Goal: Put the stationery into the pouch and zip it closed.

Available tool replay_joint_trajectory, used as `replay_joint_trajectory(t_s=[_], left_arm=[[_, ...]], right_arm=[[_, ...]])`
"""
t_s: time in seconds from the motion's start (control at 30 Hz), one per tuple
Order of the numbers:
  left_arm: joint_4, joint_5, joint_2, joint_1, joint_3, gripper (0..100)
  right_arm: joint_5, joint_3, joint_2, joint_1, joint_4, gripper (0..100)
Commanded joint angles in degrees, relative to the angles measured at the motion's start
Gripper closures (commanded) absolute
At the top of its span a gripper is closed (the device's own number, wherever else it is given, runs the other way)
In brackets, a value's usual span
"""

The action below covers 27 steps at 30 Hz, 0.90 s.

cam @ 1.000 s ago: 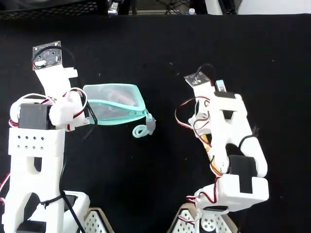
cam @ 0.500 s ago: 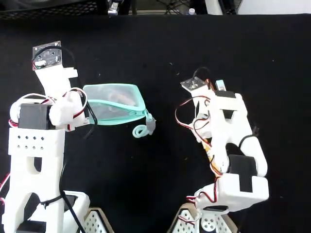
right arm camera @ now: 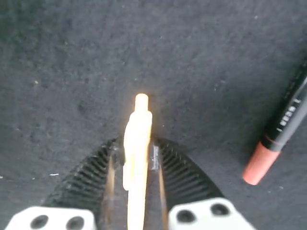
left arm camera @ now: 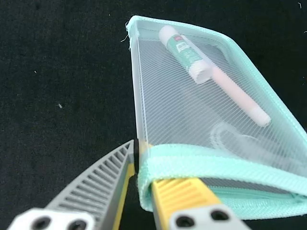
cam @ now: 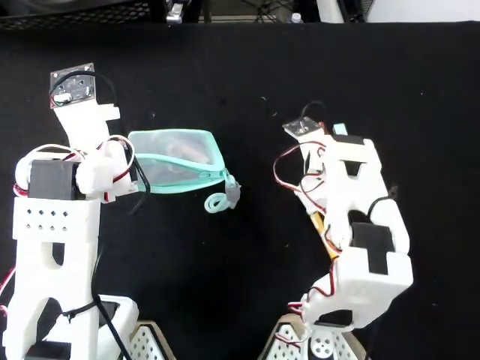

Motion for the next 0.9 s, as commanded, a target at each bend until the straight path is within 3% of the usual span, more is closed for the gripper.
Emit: replay_joint_trajectory(t_s=[0.0,0.33,0.47,0.67,0.77,0.87], left_arm=[[-1.58,-0.53,-0.88,-0.40,-0.13,97],[-1.58,-0.53,-0.88,-0.40,-0.13,97],[-1.58,-0.53,-0.88,-0.40,-0.13,97],[-1.58,-0.53,-0.88,-0.31,-0.13,97],[-1.58,-0.53,-0.88,-0.31,-0.13,97],[-1.58,-0.53,-0.79,-0.31,-0.13,97]], right_arm=[[0.53,1.71,-8.22,0.00,-1.23,98.6],[0.18,6.99,-42.42,-0.62,3.25,98.6],[-1.05,5.58,-56.22,-4.22,6.24,98.6],[-18.81,-3.65,-75.21,-14.77,4.92,98.6],[-27.52,-8.48,-77.32,-22.33,1.93,98.6],[-31.47,-12.18,-77.32,-29.10,-1.23,98.6]])
